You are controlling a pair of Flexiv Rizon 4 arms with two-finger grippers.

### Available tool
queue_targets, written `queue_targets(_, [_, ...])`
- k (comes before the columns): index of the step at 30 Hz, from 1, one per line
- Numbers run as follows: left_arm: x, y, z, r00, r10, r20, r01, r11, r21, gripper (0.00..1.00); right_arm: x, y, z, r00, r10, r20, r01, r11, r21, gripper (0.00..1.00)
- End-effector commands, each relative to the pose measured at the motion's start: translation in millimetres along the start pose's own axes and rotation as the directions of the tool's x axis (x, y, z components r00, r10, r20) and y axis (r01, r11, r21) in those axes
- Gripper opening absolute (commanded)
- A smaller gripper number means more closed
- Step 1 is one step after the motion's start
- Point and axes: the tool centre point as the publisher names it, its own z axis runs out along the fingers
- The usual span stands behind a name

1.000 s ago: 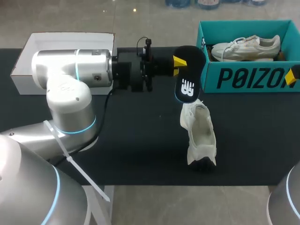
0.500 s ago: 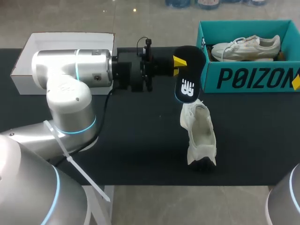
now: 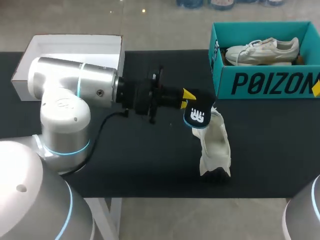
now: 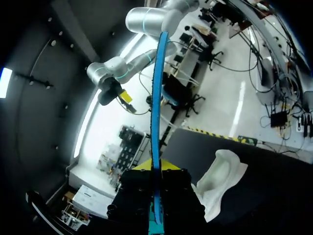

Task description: Take the shoe out of the shoebox, open the shoe tongue, remove and reinsert the insole, then place the shoe into the shoebox

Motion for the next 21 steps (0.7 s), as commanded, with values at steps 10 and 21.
queue_targets(10, [54.6, -34, -26, 0.979, -0.2, -0.031, 0.198, 0.979, -0.056, 0.0, -0.3, 2.9, 1, 1.0, 0.002, 0.001, -0.002, 1.0, 0.006, 1.0])
queue_targets(21, [56.4, -34, -26, 0.977, -0.213, -0.001, 0.213, 0.976, -0.048, 0.0, -0.3, 2.9, 1, 1.0, 0.002, 0.001, -0.002, 1.0, 0.006, 1.0])
